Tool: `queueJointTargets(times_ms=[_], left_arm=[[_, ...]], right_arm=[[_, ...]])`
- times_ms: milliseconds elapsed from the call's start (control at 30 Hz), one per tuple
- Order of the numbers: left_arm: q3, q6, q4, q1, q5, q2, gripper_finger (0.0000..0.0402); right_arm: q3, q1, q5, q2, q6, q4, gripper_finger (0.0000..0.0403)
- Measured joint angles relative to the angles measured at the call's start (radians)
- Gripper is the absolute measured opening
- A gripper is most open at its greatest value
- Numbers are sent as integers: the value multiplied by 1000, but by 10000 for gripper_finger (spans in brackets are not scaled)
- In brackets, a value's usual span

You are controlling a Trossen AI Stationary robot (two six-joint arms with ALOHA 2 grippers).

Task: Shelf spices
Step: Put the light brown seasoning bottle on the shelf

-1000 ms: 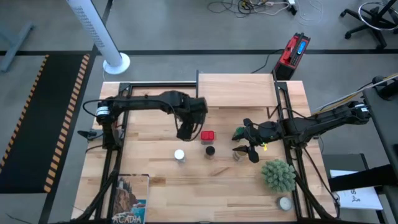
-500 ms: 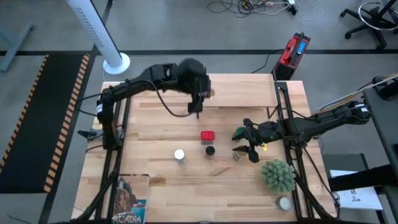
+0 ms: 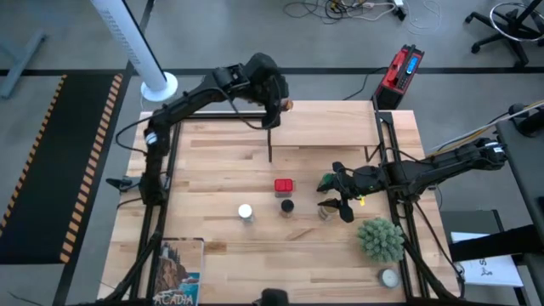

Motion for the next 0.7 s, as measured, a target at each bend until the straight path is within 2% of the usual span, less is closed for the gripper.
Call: queueJointTargets(times_ms=[67, 467, 700], left_arm=[[40, 20, 9, 0, 2, 43, 177], [24, 43, 17, 31, 26, 114, 177], [24, -43, -21, 35, 27, 132, 184]], right_arm=[[0, 0, 0, 0, 0, 0, 204], [0, 0, 0, 0, 1, -5, 204], [0, 0, 0, 0, 8, -1, 204]])
